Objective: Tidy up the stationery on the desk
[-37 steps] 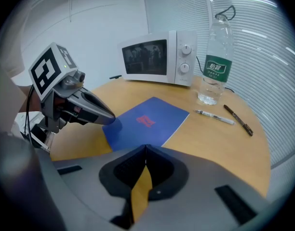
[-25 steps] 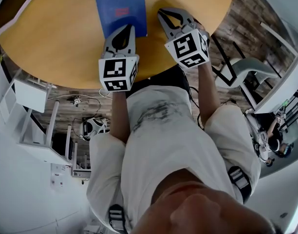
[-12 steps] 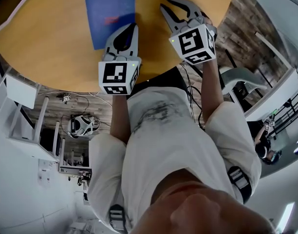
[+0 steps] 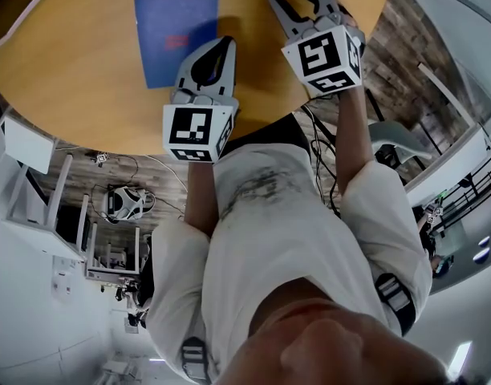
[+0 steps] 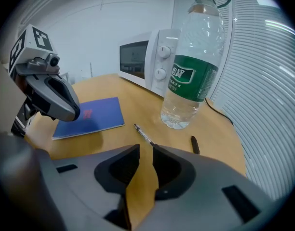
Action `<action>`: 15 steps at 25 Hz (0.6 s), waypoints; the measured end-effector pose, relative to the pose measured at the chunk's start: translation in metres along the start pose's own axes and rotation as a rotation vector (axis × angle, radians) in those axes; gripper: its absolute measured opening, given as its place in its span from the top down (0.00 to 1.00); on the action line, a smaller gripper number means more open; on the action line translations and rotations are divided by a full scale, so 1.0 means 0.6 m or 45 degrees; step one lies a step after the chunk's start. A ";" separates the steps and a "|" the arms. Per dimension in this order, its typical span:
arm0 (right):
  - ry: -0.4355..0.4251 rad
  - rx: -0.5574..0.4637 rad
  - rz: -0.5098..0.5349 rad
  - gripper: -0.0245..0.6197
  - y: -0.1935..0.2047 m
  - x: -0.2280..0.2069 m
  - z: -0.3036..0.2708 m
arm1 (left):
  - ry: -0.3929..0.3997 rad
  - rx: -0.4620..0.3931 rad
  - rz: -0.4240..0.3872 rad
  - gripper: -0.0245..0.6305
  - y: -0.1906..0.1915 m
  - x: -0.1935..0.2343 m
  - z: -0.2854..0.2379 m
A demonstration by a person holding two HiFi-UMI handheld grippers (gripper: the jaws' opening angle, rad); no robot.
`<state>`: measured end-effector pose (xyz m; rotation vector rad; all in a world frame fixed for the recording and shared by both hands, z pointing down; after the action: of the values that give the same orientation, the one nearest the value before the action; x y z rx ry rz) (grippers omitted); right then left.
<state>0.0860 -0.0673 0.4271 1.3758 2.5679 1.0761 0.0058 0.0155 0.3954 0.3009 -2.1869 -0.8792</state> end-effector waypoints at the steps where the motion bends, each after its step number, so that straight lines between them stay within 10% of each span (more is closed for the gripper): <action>1: 0.001 -0.003 0.006 0.75 0.000 -0.004 -0.004 | -0.001 -0.002 -0.001 0.95 -0.001 0.000 -0.003; 15: -0.081 0.040 0.194 0.69 0.007 -0.027 -0.063 | -0.013 -0.005 0.032 0.95 0.000 0.006 -0.009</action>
<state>0.0858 -0.0988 0.4539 1.6081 2.4801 0.9973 0.0071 0.0110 0.4002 0.2672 -2.1936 -0.8725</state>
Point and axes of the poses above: the fingertips, and each gripper's own axes: z backward along the fingers, x to its left, y out of its underside, the point moved 1 cm from there along z, backward along the fingers, and after that the axes turned 11 degrees about y, right-handed, at the moved point
